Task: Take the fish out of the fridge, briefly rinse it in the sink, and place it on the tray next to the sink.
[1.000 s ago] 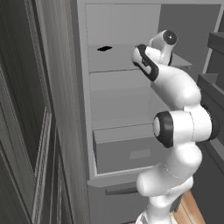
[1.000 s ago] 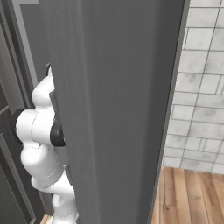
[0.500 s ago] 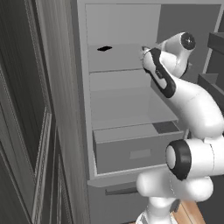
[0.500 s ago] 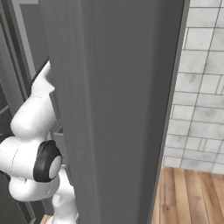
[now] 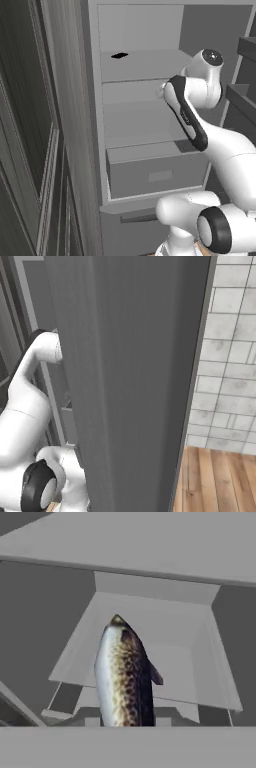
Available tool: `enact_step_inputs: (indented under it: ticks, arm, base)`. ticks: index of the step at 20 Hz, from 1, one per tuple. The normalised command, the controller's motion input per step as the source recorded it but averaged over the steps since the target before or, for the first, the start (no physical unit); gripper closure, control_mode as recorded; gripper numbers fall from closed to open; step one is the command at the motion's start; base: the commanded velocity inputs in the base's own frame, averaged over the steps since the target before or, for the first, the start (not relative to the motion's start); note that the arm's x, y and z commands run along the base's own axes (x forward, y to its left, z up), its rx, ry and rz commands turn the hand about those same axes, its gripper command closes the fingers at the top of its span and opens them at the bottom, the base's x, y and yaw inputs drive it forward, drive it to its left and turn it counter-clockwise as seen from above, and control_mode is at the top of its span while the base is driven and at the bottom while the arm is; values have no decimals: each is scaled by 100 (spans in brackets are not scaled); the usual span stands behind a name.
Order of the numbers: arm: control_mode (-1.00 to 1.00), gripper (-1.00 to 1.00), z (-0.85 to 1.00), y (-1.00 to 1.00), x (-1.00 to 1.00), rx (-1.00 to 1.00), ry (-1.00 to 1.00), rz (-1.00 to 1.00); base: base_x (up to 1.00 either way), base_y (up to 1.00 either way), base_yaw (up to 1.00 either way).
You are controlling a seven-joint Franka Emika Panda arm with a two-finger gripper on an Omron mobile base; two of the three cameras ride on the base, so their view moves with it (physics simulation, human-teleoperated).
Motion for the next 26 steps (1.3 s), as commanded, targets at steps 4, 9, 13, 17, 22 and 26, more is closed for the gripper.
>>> enact_step_inputs:
  ticks: [4,9,13,17,22,26]
  arm:
    - [-100,100,-87,51,-100,-6,18,15]
    - [100,100,0,0,0,0,0,0]
    - [100,100,0,0,0,0,0,0]
    - [100,100,0,0,0,0,0,0]
    - [100,100,0,0,0,0,0,0]
    - [100,100,0,0,0,0,0,0]
  base:
    - [0,0,0]
    - [-100,51,3]
    - [-100,29,-16]
    - [-100,25,-70]
    - [-90,26,-90]
    - [-78,20,-92]
